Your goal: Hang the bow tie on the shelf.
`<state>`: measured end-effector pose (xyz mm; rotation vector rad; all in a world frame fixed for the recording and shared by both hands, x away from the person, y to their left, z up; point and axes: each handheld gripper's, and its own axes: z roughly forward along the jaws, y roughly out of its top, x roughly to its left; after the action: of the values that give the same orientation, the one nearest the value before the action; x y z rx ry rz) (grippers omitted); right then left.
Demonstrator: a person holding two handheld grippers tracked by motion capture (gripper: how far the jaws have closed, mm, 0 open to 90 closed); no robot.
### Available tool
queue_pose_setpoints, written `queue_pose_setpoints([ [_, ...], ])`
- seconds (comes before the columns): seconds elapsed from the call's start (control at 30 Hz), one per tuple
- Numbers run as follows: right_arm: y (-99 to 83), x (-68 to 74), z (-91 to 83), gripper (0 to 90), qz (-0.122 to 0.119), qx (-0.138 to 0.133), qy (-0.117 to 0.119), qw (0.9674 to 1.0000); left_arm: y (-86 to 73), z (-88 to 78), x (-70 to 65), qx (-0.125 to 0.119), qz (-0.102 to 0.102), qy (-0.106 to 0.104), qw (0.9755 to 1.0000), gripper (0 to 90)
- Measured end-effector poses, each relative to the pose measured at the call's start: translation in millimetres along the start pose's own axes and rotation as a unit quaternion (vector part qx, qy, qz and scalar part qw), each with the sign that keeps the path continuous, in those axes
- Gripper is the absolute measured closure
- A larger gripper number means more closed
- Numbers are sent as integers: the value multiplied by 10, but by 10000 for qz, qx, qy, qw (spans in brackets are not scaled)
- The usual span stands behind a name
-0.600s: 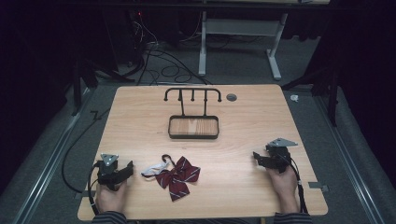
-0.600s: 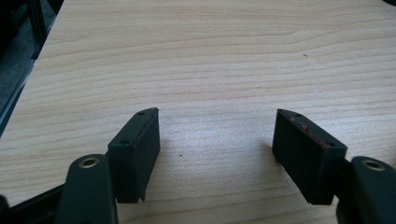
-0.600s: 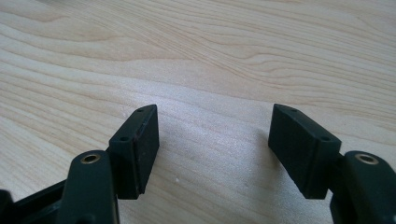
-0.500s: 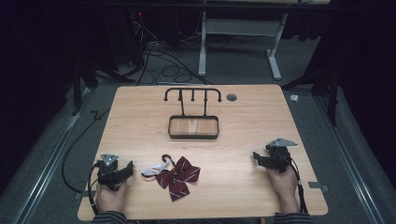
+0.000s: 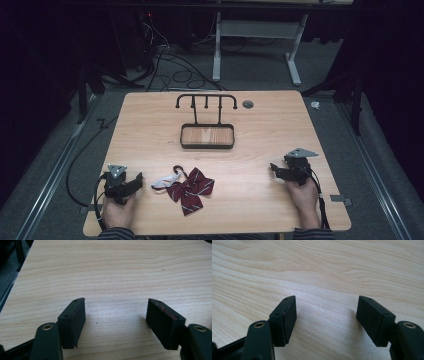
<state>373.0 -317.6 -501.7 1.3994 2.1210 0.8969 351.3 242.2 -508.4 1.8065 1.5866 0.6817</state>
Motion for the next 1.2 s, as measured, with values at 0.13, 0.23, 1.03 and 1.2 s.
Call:
queue_pose_setpoints([
  [0.13,0,0,0,340,1,0,4,10000,-1,-3,10,-4,-25,-11,10000,325],
  [0.23,0,0,0,340,-1,1,6,10000,-8,-12,8,-11,-6,41,10000,360],
  [1.03,0,-1,-1,340,14,0,15,10000,-23,-445,-104,68,32,-454,9989,386],
  [1.2,0,-1,-1,340,17,1,16,10000,-16,-522,-207,127,91,-605,9980,383],
])
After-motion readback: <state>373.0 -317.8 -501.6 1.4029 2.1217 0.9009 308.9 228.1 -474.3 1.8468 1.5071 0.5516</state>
